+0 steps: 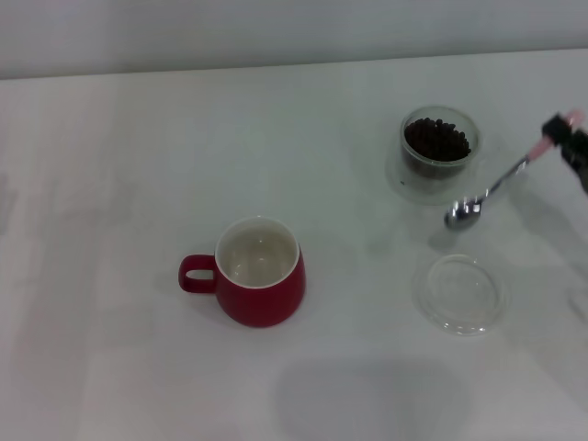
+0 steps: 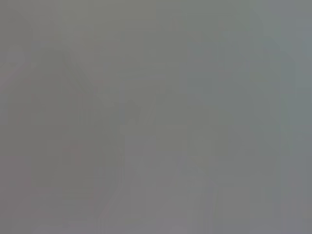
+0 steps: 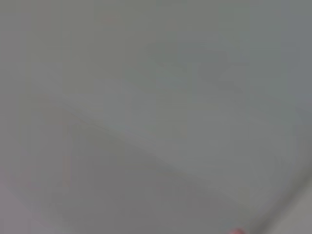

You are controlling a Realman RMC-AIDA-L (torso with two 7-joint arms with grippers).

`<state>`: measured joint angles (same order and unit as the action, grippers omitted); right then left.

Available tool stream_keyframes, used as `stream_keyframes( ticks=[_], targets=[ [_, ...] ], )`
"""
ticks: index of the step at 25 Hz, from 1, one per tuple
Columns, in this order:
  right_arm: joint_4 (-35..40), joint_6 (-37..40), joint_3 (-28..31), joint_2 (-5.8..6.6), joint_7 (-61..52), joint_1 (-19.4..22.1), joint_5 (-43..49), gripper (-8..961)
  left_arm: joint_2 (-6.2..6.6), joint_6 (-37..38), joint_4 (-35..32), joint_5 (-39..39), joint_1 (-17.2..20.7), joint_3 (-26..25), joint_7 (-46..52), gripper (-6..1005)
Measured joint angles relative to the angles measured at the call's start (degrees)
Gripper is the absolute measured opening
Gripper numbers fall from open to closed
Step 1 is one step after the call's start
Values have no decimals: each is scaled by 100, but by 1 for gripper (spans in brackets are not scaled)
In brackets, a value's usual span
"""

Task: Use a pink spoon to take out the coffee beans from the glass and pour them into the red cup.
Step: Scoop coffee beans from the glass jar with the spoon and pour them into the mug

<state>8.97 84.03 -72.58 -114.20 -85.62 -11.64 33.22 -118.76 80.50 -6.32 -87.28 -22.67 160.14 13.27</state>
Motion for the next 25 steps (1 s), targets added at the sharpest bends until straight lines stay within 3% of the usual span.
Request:
stream_keyframes(
  ticks=[10,25],
  targets=[
    [212,49,255,-6,484,-612,6,150,-24,-65,0,14,-106,0,-9,892],
    [248,-497,410,-68,1682,-1102,-76,159,-51,-494,-55,54,-270,42,-21,892]
  ],
)
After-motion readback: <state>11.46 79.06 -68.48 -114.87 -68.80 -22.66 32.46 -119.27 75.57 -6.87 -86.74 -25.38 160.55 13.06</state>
